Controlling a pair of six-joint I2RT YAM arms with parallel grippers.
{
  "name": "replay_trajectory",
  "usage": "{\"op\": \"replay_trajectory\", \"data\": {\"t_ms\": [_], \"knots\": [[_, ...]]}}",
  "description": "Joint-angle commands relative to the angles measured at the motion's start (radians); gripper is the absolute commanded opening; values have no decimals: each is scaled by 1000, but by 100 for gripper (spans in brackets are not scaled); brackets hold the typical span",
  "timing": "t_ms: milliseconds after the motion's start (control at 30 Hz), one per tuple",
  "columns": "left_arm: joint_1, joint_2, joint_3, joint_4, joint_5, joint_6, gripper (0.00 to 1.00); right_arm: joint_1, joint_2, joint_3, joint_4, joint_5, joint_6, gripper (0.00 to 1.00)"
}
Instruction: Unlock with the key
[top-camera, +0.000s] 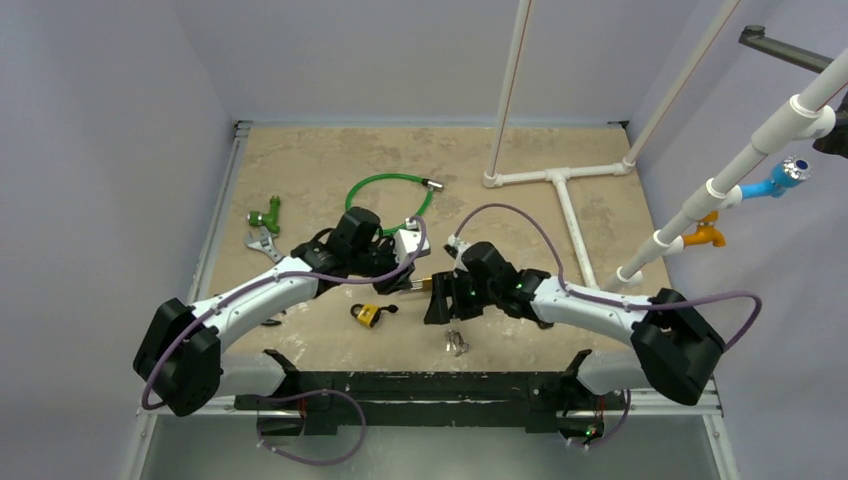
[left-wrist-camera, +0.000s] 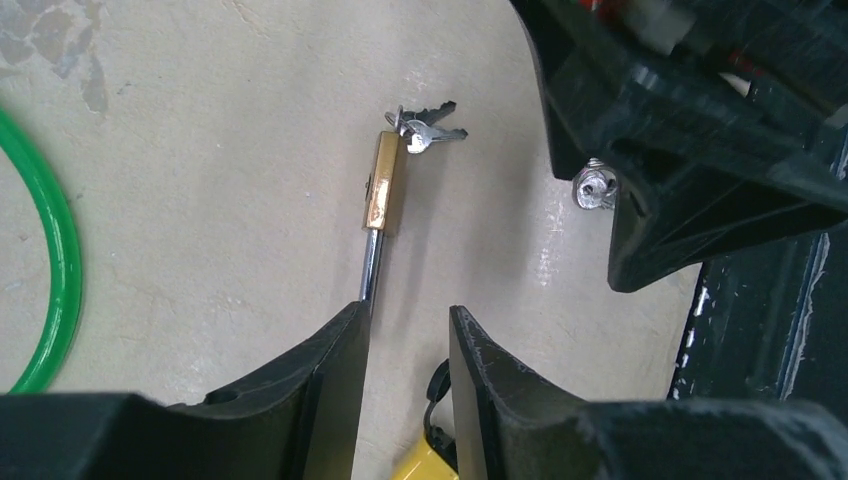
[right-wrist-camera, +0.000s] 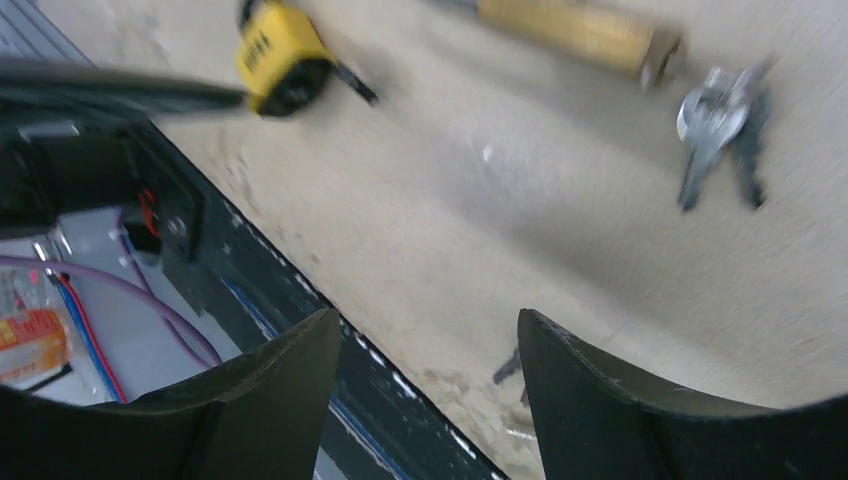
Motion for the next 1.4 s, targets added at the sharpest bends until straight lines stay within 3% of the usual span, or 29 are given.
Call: {"op": "replay_trajectory", "data": {"t_ms": [0, 100, 267, 400, 633, 900, 1167, 1367], "knots": [[1, 52, 49, 46, 41, 94, 36, -45, -104, 122, -49, 129, -93, 65], [14, 111, 82, 69, 48, 96, 39, -69, -128, 111, -52, 239, -104, 62], [30, 227, 195, 27, 73, 105, 44, -97, -247, -24, 43, 242, -40, 59], [30, 315, 277, -23, 145, 119, 54, -98, -358, -114, 95, 268, -18, 60], [-2, 404, 355, -210, 264, 257, 55, -105, -466, -170, 99, 318, -7, 60], [-40, 462, 383, -230, 201, 306, 54, -130, -521, -172, 79, 327, -4, 59], [-86, 546, 407, -186, 66, 310, 35, -148, -611, -175, 35, 347, 23, 58], [-88, 550, 385, -171, -4, 344, 12, -155, -611, -180, 17, 347, 26, 57]]}}
